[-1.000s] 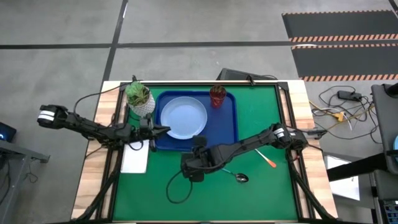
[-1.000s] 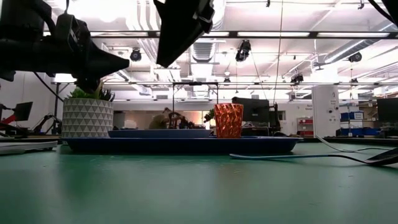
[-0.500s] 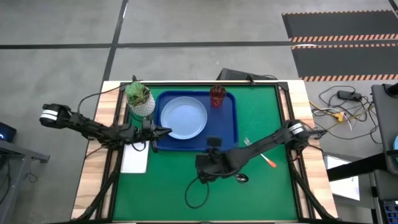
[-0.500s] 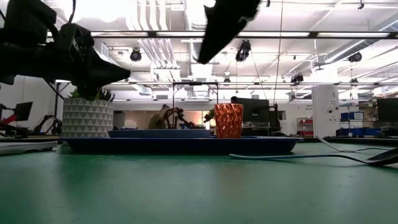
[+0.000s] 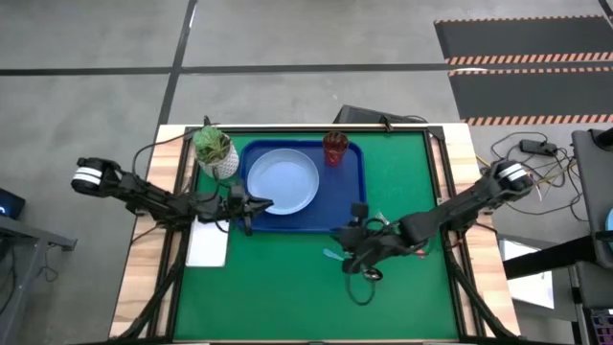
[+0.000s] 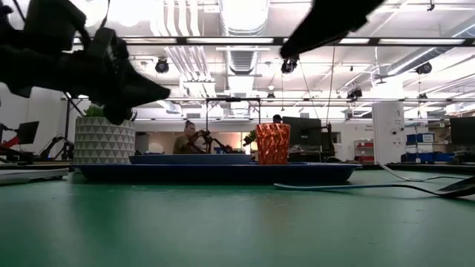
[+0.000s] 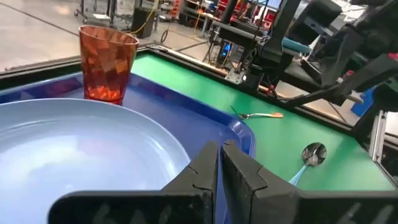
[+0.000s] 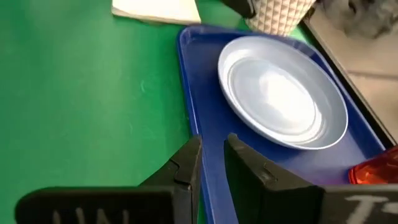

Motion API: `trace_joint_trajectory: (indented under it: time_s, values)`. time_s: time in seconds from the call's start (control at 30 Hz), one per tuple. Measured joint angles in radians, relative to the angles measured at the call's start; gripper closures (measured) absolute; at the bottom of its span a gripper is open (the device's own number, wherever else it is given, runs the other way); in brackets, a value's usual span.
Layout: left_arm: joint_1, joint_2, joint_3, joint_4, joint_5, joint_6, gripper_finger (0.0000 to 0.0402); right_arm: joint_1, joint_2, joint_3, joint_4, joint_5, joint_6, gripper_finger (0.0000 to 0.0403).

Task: Pick and place plate/cup/fork/spoon on tray
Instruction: Put the light blue plate on the blue serving tray to the left of the brown cup

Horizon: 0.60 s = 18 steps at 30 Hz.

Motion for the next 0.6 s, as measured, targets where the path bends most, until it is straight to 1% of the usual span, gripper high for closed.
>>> trace_joint_trajectory:
  time_s: [0.2, 0.3, 0.4, 0.47, 0.5, 0.6]
  values:
    - [-0.019, 0.117, 0.114, 0.002, 0.0, -0.063, 0.04, 0.012, -0.157, -0.232, 0.25, -0.006, -0.08, 0.0346]
    - [-0.031, 0.177, 0.18, 0.0, 0.0, -0.067, 0.04, 0.012, -0.21, -0.334, 0.39, -0.008, -0.138, 0.0346]
    - [-0.032, 0.225, 0.245, -0.008, 0.0, -0.103, 0.04, 0.012, -0.247, -0.412, 0.52, -0.008, -0.214, 0.0346]
    - [-0.032, 0.247, 0.292, -0.074, 0.0, -0.118, 0.04, 0.012, -0.271, -0.449, 0.573, -0.008, -0.255, 0.0346]
    - [-0.032, 0.254, 0.317, -0.132, -0.001, -0.123, 0.04, 0.012, -0.282, -0.462, 0.587, -0.009, -0.267, 0.0346]
    - [-0.027, 0.27, 0.414, -0.398, -0.016, -0.196, 0.04, 0.012, -0.32, -0.486, 0.59, -0.009, -0.288, 0.0346]
